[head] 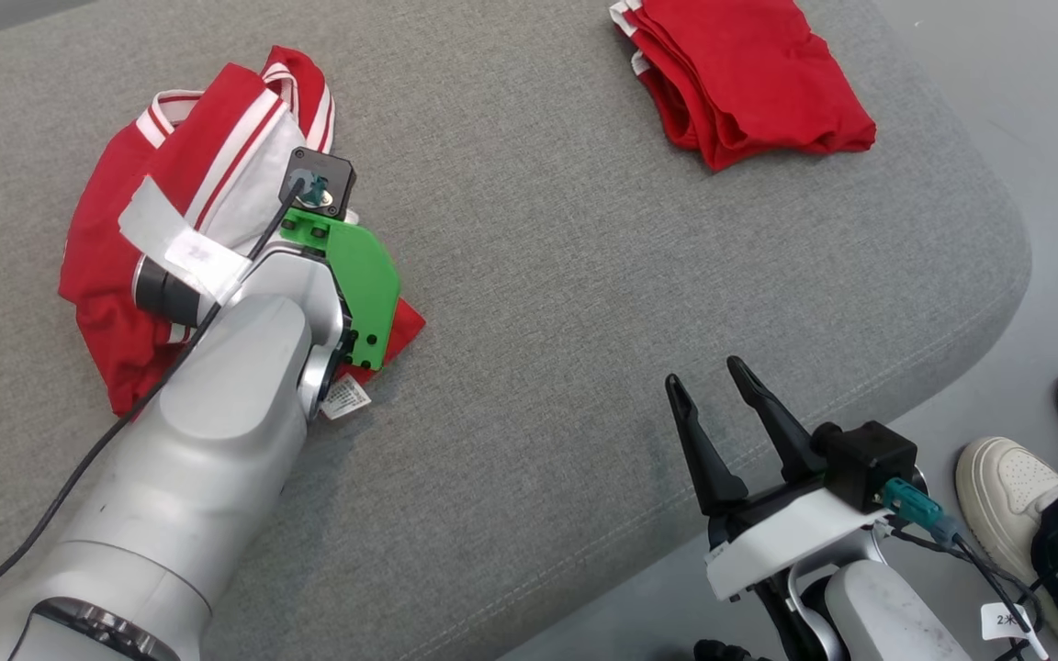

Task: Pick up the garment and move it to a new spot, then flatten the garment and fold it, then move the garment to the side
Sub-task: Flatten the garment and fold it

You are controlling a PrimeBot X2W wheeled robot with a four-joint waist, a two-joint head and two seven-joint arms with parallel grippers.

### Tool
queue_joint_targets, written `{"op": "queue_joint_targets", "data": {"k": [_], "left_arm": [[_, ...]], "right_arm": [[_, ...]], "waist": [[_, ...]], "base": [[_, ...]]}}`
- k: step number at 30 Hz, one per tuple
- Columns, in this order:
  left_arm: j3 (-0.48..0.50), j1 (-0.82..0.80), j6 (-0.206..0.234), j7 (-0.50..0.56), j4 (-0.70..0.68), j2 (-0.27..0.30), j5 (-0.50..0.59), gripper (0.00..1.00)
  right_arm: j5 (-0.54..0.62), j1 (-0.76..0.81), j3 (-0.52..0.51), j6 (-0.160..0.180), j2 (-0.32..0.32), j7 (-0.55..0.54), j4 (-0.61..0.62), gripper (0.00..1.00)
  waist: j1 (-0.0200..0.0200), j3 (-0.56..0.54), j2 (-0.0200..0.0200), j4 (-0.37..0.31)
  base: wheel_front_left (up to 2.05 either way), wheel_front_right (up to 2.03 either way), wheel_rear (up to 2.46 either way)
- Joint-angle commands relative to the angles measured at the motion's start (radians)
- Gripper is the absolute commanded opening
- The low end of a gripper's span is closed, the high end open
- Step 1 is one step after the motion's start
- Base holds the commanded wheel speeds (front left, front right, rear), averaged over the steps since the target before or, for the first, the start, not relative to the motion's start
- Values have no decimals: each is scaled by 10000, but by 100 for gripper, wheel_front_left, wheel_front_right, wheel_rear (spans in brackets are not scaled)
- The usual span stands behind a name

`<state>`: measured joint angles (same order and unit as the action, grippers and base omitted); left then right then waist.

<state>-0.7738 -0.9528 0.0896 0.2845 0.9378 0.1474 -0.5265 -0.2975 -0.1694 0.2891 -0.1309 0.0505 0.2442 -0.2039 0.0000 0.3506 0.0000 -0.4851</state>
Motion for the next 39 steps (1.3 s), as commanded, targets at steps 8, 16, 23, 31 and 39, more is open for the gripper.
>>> {"op": "queue_joint_targets", "data": {"k": [8,16,23,31,39], "left_arm": [[601,-137,-6,-1253,-304,-189,-593,0],[1664,674,297,-3192,-1577,-53,-1372,0],[2673,2568,1175,-4143,-3498,843,-1955,0],[3585,4935,2428,-4638,-5555,1738,-2324,0],[4214,6512,3299,-4637,-6741,2231,-2635,0]], "right_arm": [[161,-60,-92,4,2,42,-98,100],[524,251,-302,4,7,-257,44,100],[867,646,-532,4,10,-649,323,100],[1057,1041,-667,4,6,-1057,694,100],[1076,1265,-592,4,6,-1294,935,100]], "waist": [[0,-307,0,530],[0,-1068,0,1501],[0,-1798,0,2369],[0,-2359,0,3151],[0,-2728,0,3512]], "base": [[0,0,0],[0,0,0],[0,0,0],[0,0,0],[0,0,0]]}}
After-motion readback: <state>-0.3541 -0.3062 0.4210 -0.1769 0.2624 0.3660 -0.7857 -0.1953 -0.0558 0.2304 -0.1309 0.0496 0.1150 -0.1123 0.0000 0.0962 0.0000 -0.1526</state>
